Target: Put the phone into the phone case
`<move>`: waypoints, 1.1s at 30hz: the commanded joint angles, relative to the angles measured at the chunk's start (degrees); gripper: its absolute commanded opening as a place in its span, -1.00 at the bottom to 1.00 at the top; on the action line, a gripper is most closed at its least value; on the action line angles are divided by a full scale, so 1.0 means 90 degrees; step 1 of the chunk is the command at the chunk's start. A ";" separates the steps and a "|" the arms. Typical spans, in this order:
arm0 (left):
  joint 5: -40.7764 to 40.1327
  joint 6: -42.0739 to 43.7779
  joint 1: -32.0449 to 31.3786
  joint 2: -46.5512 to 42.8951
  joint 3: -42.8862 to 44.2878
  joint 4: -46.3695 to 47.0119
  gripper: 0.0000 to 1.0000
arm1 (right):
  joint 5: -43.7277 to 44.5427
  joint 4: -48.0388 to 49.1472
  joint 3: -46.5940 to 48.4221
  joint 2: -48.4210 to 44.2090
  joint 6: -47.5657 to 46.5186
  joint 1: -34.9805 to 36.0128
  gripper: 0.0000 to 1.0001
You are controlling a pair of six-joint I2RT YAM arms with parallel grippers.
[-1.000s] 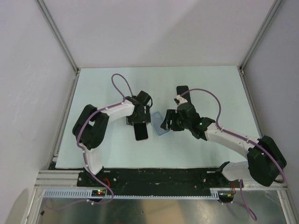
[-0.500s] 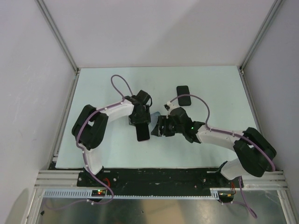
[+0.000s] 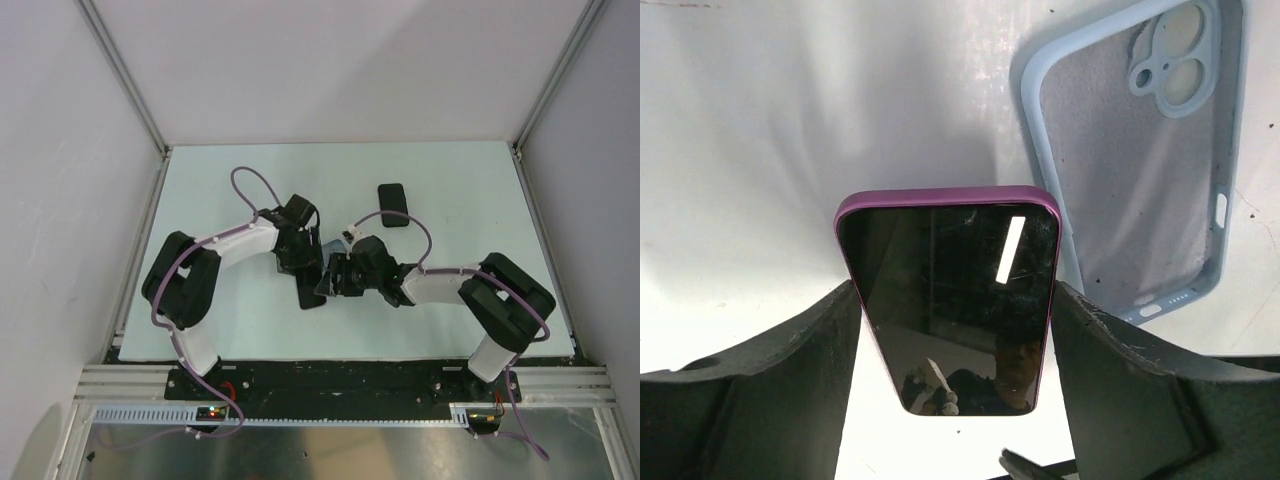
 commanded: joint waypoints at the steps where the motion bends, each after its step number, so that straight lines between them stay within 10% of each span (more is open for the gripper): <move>1: 0.0353 -0.0119 0.0062 -0.0441 -0.0053 0.0244 -0.11 | 0.0066 0.0498 0.0140 0.0313 0.0126 0.0093 0.28; 9: 0.0485 -0.0110 0.0095 -0.0512 -0.0153 0.0358 -0.12 | -0.0035 0.0779 0.0354 0.0860 0.0239 0.0185 0.11; 19: 0.0539 -0.0034 0.0164 -0.0917 -0.0295 0.0507 0.15 | -0.0404 0.0859 0.0561 0.1017 0.0322 0.0162 -0.92; 25: 0.0471 0.0515 0.0287 -0.1569 -0.0173 0.0633 0.92 | -0.1246 0.0554 0.0565 0.0538 0.0193 -0.0292 -1.00; 33: 0.2688 0.2352 0.0946 -0.1918 0.0783 0.0678 0.99 | -0.3574 -0.0567 0.0573 -0.0626 -0.0693 -0.1457 -1.00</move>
